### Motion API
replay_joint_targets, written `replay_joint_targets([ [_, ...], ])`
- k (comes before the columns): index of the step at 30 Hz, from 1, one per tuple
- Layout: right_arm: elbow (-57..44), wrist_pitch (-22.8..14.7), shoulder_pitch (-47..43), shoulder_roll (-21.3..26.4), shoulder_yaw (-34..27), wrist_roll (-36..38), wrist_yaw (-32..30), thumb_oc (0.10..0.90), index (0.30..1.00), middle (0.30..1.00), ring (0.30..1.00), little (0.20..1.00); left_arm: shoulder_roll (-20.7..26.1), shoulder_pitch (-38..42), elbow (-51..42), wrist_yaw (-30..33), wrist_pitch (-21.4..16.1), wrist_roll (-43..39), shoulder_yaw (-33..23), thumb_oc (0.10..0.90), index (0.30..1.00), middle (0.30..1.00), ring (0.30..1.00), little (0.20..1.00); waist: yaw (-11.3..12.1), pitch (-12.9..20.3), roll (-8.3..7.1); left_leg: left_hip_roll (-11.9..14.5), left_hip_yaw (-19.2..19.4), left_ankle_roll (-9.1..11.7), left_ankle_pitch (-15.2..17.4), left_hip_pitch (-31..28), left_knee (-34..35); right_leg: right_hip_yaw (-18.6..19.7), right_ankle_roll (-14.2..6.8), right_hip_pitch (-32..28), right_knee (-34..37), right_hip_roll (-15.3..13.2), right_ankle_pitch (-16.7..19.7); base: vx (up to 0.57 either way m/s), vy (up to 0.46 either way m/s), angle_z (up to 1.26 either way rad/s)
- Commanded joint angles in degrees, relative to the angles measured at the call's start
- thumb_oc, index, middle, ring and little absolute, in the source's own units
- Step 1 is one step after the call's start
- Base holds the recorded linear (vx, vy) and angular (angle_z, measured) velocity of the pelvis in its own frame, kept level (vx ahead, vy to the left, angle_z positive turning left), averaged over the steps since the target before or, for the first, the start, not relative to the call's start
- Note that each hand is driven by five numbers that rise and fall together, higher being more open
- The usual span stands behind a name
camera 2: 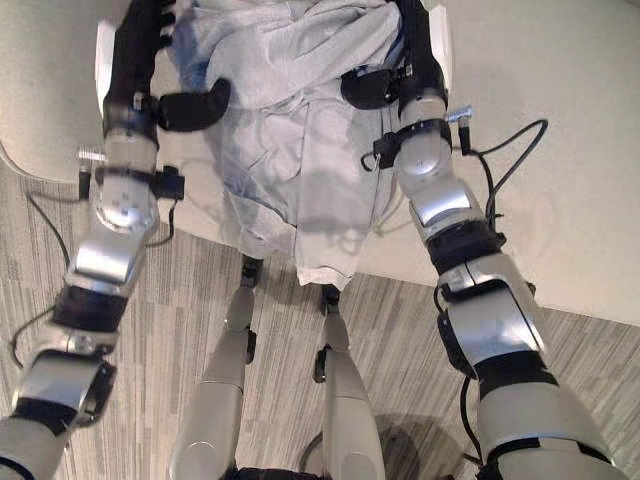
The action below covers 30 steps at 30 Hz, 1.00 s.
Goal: Hang the clothes on the sofa on the clothes rack.
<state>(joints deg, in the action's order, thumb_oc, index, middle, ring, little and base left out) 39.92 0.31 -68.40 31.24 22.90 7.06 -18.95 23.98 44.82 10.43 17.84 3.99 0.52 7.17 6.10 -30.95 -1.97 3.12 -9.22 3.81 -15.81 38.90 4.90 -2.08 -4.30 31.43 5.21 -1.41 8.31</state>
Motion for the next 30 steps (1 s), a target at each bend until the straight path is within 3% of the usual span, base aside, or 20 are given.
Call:
replay_joint_targets([
  [1, 1.28, -0.26, -3.37, 2.15, 0.88, -1.39, -0.23, 0.8, 0.9, 0.9, 0.9, 0.9, 0.26, 8.15, -2.78, 1.08, -4.43, 4.6, -1.84, 0.8, 0.9, 0.9, 0.9, 0.9, -0.11, 1.15, 2.52, 0.55, -1.84, -0.45, 12.79, -7.42, 0.1, 4.2, 2.06, -0.04, -0.21, -2.85, -0.99, 0.02, -0.054, 0.02],
  [9, 0.75, -0.48, 1.27, 3.28, -1.41, -2.39, -0.44, 0.8, 0.9, 0.9, 0.9, 0.9, -1.26, 2.65, -8.48, 0.5, -4.12, 5.68, -4.38, 0.8, 0.9, 0.9, 0.9, 0.9, 0.24, 1.15, 3.43, 0.54, -1.77, -0.63, 13.01, -8.25, 0.1, 4.37, 2.07, -1.07, -0.21, -2.7, -0.88, 0.0, -0.049, 0.01],
  [13, 0.07, -0.52, -0.15, 3.03, -0.17, -2.28, -0.4, 0.8, 0.9, 0.9, 0.9, 0.9, 0.68, 10.3, -0.27, 2.28, -4.4, 3.36, -1.26, 0.8, 0.9, 0.9, 0.9, 0.9, -0.82, 1.15, 3.1, 1.14, -2.31, -0.71, 13.21, -7.36, 0.1, 4.2, 2.14, 0.06, -0.21, -2.41, -1.06, -0.01, -0.063, -0.01],
  [23, 2.72, -0.36, -4.64, 2.58, 2.34, -2.34, -1.11, 0.8, 0.9, 0.9, 0.9, 0.9, -0.41, 17.32, 3.88, 2.13, -4.26, 1.9, 4.81, 0.8, 0.9, 0.9, 0.9, 0.9, -1.71, 1.15, 3.22, 1.22, -3.02, -0.41, 13.28, -6.25, 0.1, 4.57, 2.1, 1.46, -0.21, -2.37, -0.9, 0.0, -0.018, 0.0],
  [30, 4.63, -0.05, -6.92, 2.92, 4.22, -2.54, -1.57, 0.8, 0.9, 0.9, 0.9, 0.9, -1.94, 16.47, 3.29, 1.71, -3.91, 1.75, 5.59, 0.8, 0.9, 0.9, 0.9, 0.9, -1.83, 1.15, 3.71, 1.08, -3.44, -0.39, 13.27, -5.49, 0.1, 5.08, 1.98, 2.28, -0.21, -2.2, -0.74, 0.0, 0.0, 0.0],
])
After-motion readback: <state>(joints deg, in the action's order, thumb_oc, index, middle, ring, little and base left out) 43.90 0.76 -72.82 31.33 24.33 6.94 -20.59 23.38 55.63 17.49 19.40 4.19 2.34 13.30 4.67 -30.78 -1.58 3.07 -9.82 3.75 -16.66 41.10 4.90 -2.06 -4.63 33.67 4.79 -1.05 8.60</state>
